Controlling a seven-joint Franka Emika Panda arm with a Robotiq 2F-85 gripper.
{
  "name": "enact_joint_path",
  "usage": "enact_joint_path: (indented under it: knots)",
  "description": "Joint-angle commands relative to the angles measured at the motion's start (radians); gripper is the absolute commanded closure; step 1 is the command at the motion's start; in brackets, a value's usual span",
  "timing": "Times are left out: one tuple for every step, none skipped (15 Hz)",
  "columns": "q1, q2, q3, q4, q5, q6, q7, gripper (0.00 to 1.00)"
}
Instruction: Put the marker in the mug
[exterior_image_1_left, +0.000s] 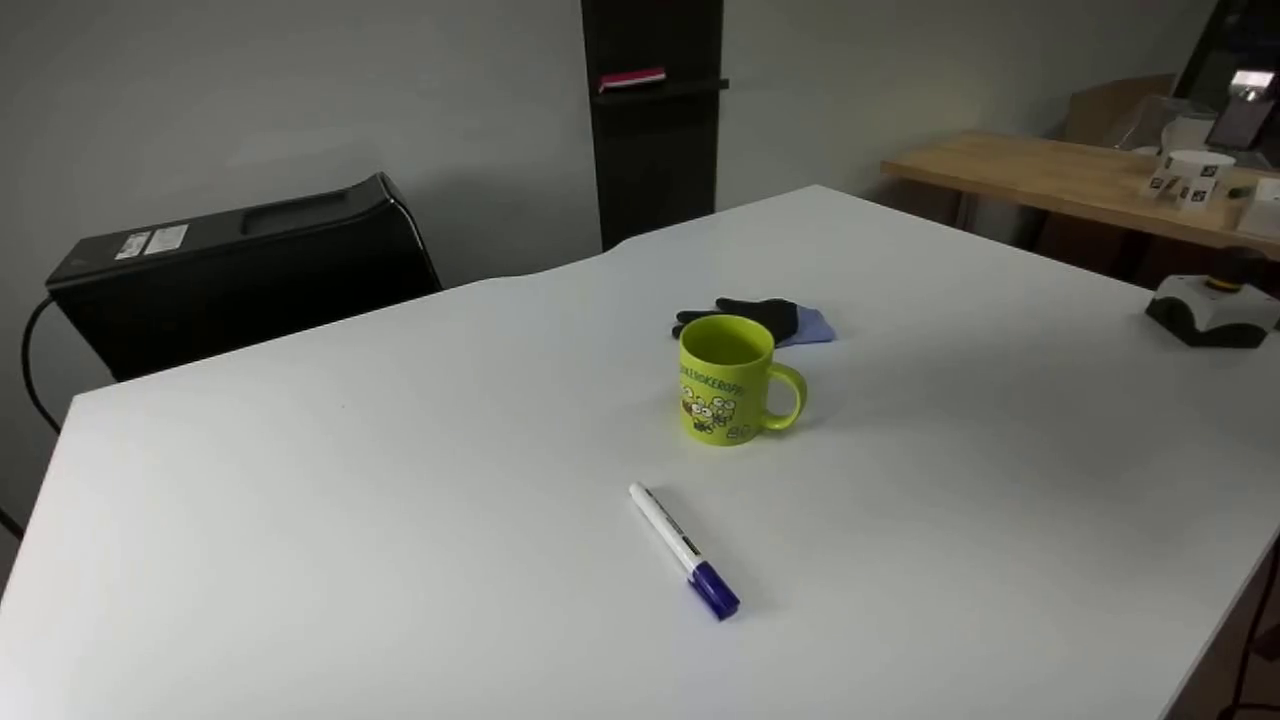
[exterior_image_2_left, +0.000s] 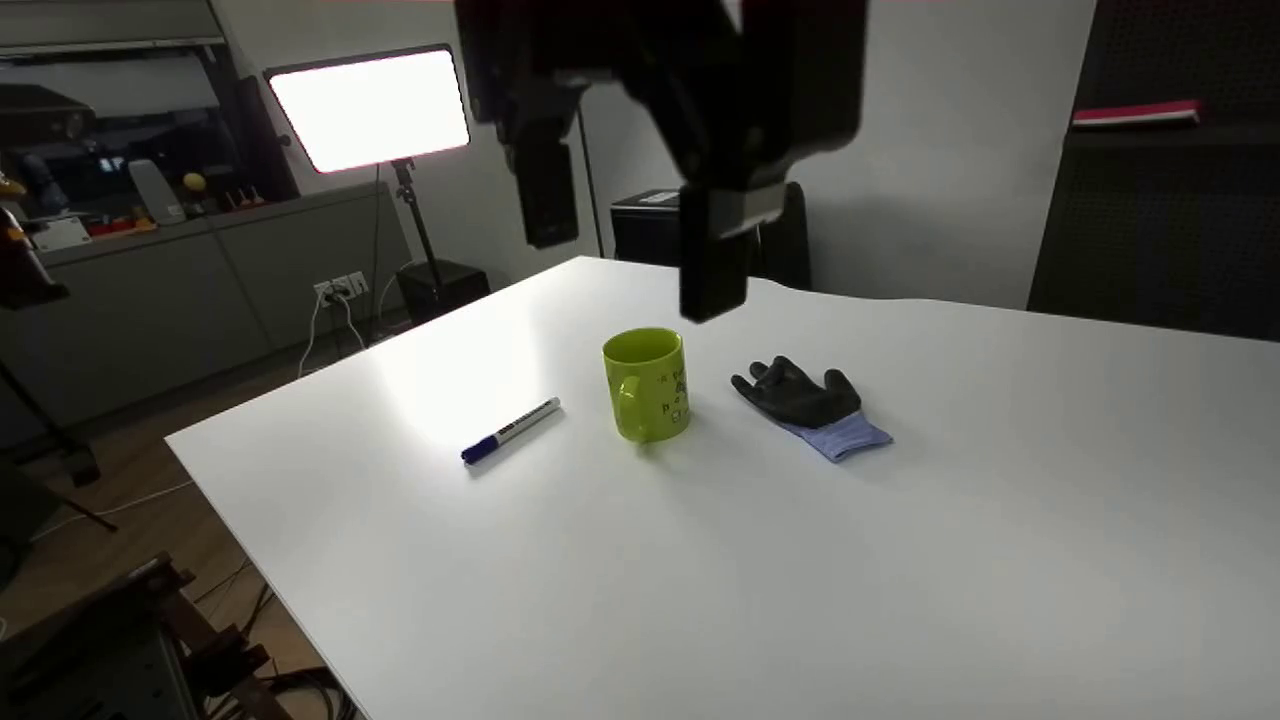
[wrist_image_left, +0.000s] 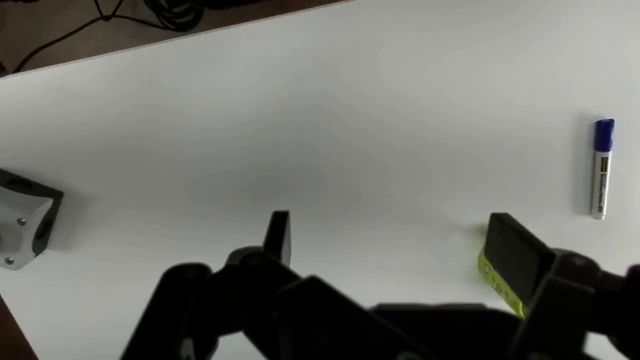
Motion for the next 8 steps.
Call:
enact_joint_path:
  knots:
    - [0.018,-0.026,0.062,-0.092,-0.035,0.032,0.008,0.00]
    - [0.025,-0.028,0.078,-0.113,-0.042,0.036,0.008,0.00]
    - [0.034,-0.032,0.095,-0.137,-0.046,0.046,0.010,0.00]
    - [0.044,-0.032,0.109,-0.159,-0.048,0.054,0.011,0.00]
    - [0.059,0.013,0.119,-0.114,-0.039,0.049,0.013,0.00]
    - [0.071,0.015,0.129,-0.129,-0.023,0.059,0.026,0.00]
    - [0.080,0.022,0.144,-0.130,-0.013,0.064,0.055,0.00]
    - [0.090,0.033,0.157,-0.130,-0.002,0.061,0.079,0.00]
